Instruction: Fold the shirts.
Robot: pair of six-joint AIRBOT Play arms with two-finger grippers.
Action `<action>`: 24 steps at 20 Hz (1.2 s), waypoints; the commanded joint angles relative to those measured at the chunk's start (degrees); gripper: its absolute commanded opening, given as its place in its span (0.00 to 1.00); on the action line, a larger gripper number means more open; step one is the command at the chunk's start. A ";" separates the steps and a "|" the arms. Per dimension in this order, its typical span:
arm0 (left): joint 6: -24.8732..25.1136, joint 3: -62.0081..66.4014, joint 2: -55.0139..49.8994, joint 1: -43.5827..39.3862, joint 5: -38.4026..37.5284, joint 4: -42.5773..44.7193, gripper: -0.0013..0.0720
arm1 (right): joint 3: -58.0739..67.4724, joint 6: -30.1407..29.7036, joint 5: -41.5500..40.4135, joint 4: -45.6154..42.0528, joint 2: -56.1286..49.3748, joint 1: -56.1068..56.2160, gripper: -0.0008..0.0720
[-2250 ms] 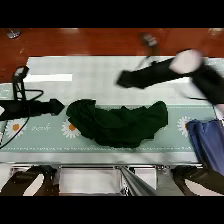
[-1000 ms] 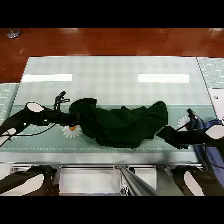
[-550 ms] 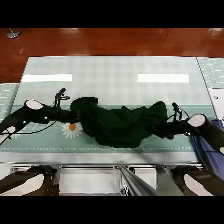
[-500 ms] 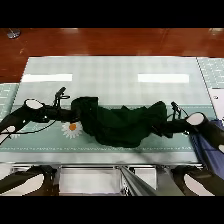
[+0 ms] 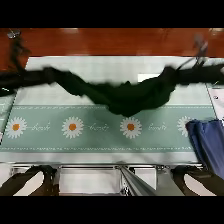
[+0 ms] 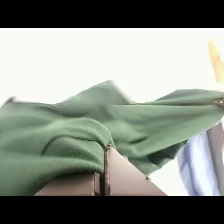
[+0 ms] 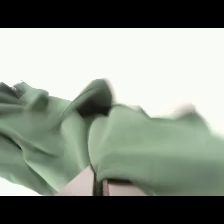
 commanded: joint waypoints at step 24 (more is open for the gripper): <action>0.55 -7.13 26.51 12.33 -0.81 4.92 0.05 | -16.46 -0.52 12.50 -0.26 27.78 -0.72 0.05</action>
